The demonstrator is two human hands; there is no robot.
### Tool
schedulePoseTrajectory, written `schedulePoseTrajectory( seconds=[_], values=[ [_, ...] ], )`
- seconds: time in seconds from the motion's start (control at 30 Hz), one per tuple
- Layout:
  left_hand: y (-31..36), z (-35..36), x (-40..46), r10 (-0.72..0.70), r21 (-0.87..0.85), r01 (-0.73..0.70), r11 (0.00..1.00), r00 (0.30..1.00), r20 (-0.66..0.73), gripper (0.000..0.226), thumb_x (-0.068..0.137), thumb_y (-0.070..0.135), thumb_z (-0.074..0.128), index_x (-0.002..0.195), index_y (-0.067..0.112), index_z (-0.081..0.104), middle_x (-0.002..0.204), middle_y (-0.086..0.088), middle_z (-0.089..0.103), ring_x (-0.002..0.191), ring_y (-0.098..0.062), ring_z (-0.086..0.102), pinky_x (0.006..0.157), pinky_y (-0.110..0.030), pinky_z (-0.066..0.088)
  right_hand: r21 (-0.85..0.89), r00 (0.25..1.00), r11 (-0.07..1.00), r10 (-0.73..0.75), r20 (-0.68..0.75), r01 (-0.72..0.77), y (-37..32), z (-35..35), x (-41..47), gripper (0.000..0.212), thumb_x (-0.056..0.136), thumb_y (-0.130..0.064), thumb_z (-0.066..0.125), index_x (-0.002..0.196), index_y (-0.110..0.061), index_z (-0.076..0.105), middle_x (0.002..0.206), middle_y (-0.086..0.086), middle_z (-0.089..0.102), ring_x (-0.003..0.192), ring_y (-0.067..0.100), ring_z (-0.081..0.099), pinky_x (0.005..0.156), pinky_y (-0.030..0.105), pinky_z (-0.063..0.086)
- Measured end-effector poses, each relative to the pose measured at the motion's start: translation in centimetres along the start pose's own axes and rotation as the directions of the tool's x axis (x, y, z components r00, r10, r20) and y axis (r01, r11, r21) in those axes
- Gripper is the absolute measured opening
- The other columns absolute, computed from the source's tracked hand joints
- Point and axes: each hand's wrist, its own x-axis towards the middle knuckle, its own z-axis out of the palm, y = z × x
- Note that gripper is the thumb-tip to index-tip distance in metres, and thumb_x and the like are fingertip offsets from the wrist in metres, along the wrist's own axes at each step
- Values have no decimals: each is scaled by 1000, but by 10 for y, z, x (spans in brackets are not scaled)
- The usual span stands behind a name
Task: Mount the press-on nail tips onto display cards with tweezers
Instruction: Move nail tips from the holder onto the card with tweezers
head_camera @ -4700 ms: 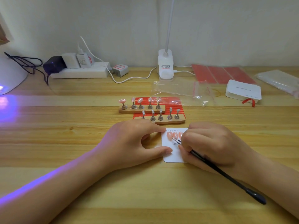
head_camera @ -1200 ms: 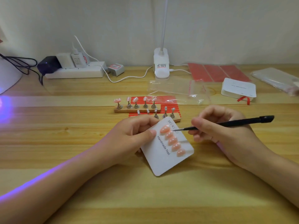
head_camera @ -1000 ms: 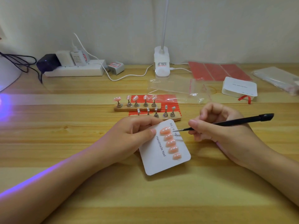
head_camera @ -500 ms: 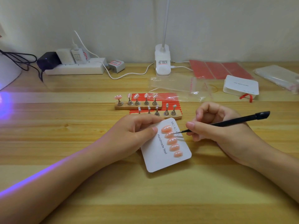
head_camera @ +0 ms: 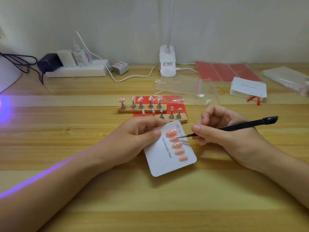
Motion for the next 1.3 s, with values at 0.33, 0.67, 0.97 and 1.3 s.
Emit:
schedulePoseTrajectory(
  seconds=[0.33, 0.67, 0.97, 1.3],
  values=[
    [4, -1, 0, -16, -37, 14, 999, 997, -70, 28, 92, 6, 46, 96, 29, 63, 81, 18, 71, 74, 5, 64, 62, -10, 48, 203, 995, 979, 41, -89, -22, 0, -2, 0, 24, 55, -15, 69, 70, -11, 50, 52, 0, 58, 51, 12, 62, 46, 17, 49],
    [2, 0, 0, -16, -27, 14, 1000, 997, -72, 27, 92, 6, 47, 96, 28, 62, 82, 18, 71, 76, 4, 65, 63, -10, 48, 88, 1000, 996, 11, -19, -10, 1, -2, -1, 20, 54, -18, 73, 64, -17, 56, 53, -1, 59, 48, 11, 59, 48, 18, 48],
    [2, -1, -2, -26, -12, 25, 1000, 996, -84, 27, 93, 7, 46, 96, 26, 64, 85, 14, 72, 77, 1, 65, 64, -15, 50, 39, 999, 999, -12, -34, 13, -1, 0, -1, 14, 56, -23, 73, 59, -25, 59, 55, -1, 60, 52, 10, 61, 50, 17, 49],
    [2, 2, -2, -62, -82, 48, 996, 982, -180, 20, 88, 5, 55, 98, 20, 64, 79, -6, 73, 56, -20, 61, 50, -24, 54, -52, 976, 998, -38, -212, 27, -2, 5, -3, 20, 62, -46, 62, 69, -28, 60, 67, 1, 70, 59, 12, 67, 45, 20, 50]
  ],
)
